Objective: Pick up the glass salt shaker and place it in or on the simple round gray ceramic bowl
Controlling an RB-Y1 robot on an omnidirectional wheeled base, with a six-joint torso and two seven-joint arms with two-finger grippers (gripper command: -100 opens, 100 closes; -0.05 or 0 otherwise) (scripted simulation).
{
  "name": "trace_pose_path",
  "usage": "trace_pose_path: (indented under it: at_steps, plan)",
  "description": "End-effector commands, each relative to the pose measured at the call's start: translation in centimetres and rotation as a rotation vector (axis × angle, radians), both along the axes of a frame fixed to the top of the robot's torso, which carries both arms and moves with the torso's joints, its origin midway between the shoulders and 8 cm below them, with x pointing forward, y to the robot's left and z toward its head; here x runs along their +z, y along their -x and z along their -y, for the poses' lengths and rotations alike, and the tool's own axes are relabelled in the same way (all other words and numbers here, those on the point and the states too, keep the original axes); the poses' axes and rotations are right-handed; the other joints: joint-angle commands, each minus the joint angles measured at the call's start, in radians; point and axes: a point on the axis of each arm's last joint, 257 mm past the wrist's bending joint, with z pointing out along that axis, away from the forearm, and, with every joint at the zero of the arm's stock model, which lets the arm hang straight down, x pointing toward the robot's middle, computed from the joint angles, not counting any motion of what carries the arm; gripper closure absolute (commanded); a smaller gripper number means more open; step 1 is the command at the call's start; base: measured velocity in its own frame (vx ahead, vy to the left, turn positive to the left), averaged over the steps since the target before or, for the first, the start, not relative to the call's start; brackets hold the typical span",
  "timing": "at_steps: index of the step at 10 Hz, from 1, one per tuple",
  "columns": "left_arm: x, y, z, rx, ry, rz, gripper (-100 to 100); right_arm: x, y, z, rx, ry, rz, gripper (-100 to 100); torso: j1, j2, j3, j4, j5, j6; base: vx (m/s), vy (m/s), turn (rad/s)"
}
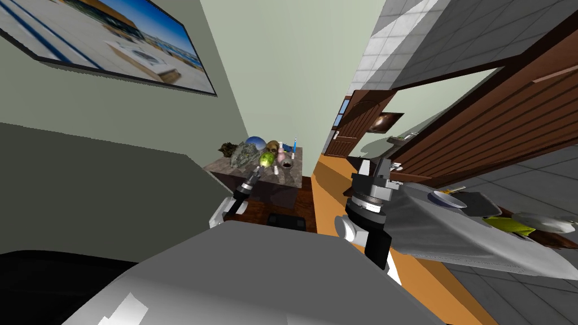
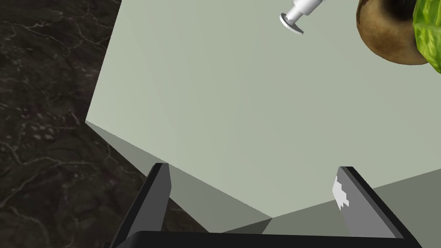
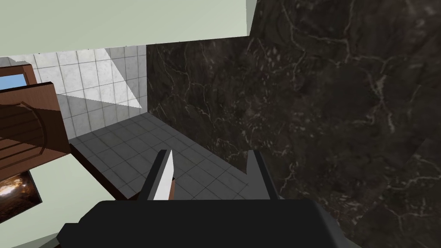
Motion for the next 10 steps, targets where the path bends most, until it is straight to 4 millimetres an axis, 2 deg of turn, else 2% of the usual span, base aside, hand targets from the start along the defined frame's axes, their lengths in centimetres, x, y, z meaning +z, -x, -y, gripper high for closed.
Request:
trace_pose_path:
  at_steps: [1, 6, 7, 9, 10]
  plan:
    - [-1.4, -0.5, 0.3, 0.004, -0.046, -0.025, -100, 0.0, 0.0, 0.0, 0.0, 0.0, 0.0, 0, 0.0, 0.0, 0.0, 0.0, 0.0, 0.0, -0.001, -0.016, 0.041]
    - [-5.1, -1.7, 1.2, 0.01, -0.172, -0.085, -100, 0.0, 0.0, 0.0, 0.0, 0.0, 0.0, 0, 0.0, 0.0, 0.0, 0.0, 0.0, 0.0, 0.005, -0.021, 0.043]
    - [-5.2, -1.7, 1.3, 0.009, -0.178, -0.086, -100, 0.0, 0.0, 0.0, 0.0, 0.0, 0.0, 0, 0.0, 0.0, 0.0, 0.0, 0.0, 0.0, 0.008, -0.017, 0.03]
    - [-7.2, -2.4, 1.7, 0.013, -0.239, -0.118, -100, 0.0, 0.0, 0.0, 0.0, 0.0, 0.0, 0, 0.0, -0.001, -0.001, 0.0, 0.0, 0.0, 0.013, -0.022, 0.052]
    - [-7.4, -2.4, 1.9, 0.012, -0.255, -0.121, -100, 0.0, 0.0, 0.0, 0.0, 0.0, 0.0, 0, -0.001, -0.001, -0.001, 0.0, 0.0, 0.0, 0.013, -0.021, 0.015]
